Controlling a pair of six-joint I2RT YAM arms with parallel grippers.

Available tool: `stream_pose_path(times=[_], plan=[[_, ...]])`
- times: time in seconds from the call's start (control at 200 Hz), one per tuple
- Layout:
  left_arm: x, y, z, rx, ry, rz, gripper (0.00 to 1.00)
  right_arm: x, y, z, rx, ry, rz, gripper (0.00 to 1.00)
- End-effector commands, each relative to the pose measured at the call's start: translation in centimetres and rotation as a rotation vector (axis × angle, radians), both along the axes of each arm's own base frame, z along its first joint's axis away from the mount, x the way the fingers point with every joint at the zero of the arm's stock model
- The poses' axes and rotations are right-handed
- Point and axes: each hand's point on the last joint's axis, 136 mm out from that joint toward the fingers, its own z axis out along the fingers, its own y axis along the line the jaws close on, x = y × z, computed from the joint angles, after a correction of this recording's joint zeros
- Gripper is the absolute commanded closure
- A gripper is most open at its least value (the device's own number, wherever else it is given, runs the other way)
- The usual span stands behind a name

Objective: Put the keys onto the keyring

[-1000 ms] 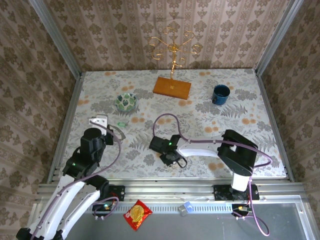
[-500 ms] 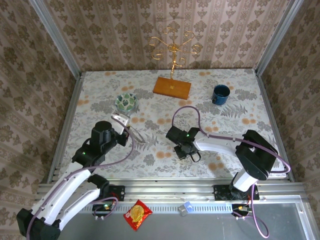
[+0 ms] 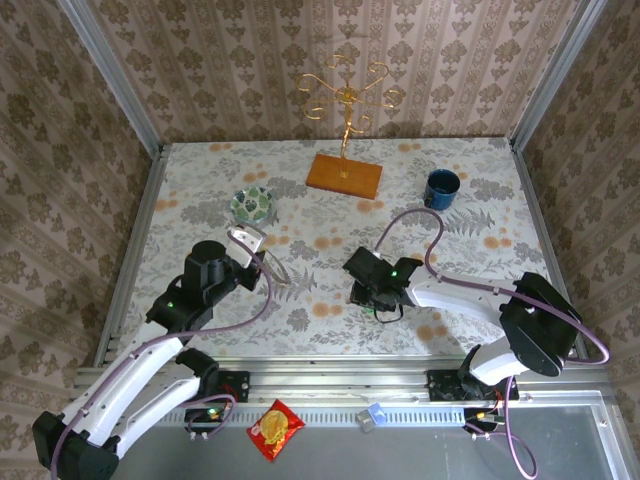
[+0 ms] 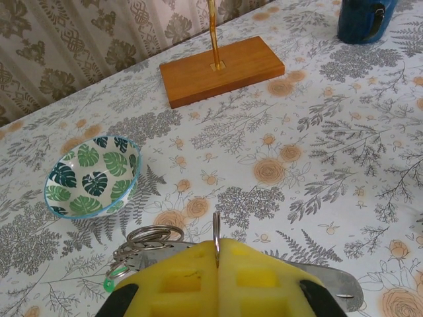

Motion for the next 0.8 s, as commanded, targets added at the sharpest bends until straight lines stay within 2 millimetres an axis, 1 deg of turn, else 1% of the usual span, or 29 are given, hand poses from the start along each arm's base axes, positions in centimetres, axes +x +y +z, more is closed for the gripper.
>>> stream_pose_path(times=[0.0, 0.17, 0.26, 0.365, 0.435, 0.555, 0.57, 0.595, 0.68, 0.795], plan=[[0.3, -0.8, 3.3, -0.050, -0.093, -0.028, 1.00, 1.0, 0.6, -0.2, 0.075, 0.001, -0.178, 0.64], [0.1, -1.3, 3.5, -0.051, -0.102, -0.052, 1.00, 2.7, -0.1, -0.4, -0.056, -0.056, -0.026, 0.66], [-0.1, -1.5, 3.4, -0.041, -0.103, -0.068, 1.00, 3.1, -0.7, -0.8, -0.120, -0.037, 0.044, 0.66], [-0.3, -1.9, 3.0, -0.023, -0.098, -0.096, 1.00, 3.9, -0.1, -0.5, -0.118, -0.043, 0.147, 0.67], [-0.5, -2.3, 3.0, -0.018, -0.095, -0.121, 1.00, 4.1, -0.2, -0.5, -0.133, -0.033, 0.199, 0.68], [-1.2, -3.0, 2.8, -0.004, -0.094, -0.187, 1.00, 4.3, -0.7, -0.8, -0.122, 0.006, 0.275, 0.68], [-1.3, -3.2, 2.8, -0.003, -0.095, -0.199, 1.00, 3.9, -1.3, -1.1, -0.134, 0.030, 0.281, 0.68], [-1.5, -3.4, 2.7, 0.001, -0.097, -0.219, 1.00, 3.8, -1.6, -1.1, -0.137, 0.039, 0.289, 0.68], [-2.3, -4.3, 2.4, 0.025, -0.105, -0.292, 1.00, 3.6, -2.2, -1.1, -0.117, 0.068, 0.326, 0.68], [-3.1, -5.2, 2.3, 0.042, -0.127, -0.355, 1.00, 2.7, -1.9, -1.4, -0.063, 0.116, 0.394, 0.67]])
